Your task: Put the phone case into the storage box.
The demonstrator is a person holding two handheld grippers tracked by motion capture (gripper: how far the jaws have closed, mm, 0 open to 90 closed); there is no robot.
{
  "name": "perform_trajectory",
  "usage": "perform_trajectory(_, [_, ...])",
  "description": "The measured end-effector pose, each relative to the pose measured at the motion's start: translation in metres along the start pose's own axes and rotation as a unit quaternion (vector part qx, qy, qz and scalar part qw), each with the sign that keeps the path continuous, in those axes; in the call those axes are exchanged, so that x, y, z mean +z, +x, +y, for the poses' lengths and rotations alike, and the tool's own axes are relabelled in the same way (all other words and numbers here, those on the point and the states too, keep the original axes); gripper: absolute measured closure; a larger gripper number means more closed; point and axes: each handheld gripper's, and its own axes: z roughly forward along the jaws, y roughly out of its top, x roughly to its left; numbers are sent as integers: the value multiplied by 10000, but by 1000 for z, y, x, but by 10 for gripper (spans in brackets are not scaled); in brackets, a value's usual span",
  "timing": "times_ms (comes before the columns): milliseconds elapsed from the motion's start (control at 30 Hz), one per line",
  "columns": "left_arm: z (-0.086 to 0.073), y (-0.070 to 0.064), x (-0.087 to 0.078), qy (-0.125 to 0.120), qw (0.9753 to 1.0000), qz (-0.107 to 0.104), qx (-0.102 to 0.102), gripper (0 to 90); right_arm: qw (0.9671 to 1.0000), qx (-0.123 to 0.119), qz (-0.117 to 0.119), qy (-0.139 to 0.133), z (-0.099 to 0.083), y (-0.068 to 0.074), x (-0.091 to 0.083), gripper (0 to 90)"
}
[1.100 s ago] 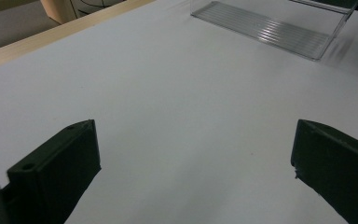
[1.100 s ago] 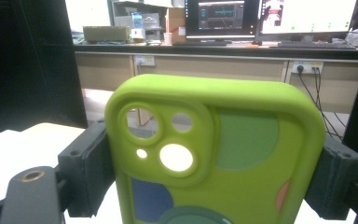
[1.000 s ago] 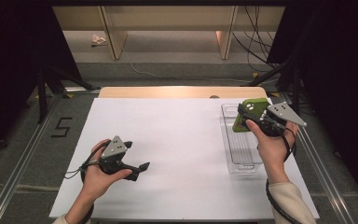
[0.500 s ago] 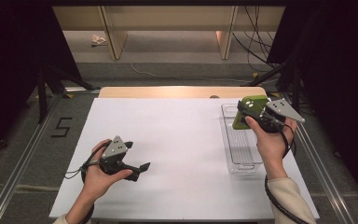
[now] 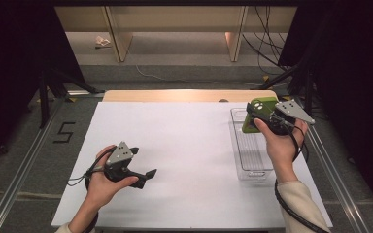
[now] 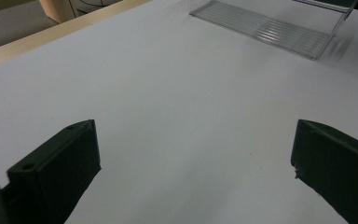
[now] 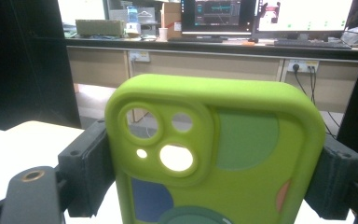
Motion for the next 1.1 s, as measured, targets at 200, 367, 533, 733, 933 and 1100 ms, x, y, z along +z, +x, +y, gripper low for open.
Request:
perform_trajectory(200, [0,0,0,-10,10000,6,13,8,10000,-4,-15,27,0,-1,4,178])
perform_trajectory(367, [0,0,0,0,10000,-8,14,8,10000,-6,-26,58,1,-1,8,178])
perform_trajectory(533, [0,0,0,-17,10000,-3,5,8,10000,-18,-37,87,2,-1,12,178])
perform_trajectory(733, [0,0,0,-1,10000,-12,13,8,9999,-12,-45,128,2,-2,16,178])
perform_trajectory(933, [0,0,0,-10,10000,-7,1,8,9998,-17,-66,180,1,-2,20,178])
perform_trajectory(1100, [0,0,1,-7,10000,-18,2,8,9997,-11,-67,223,0,-3,23,178])
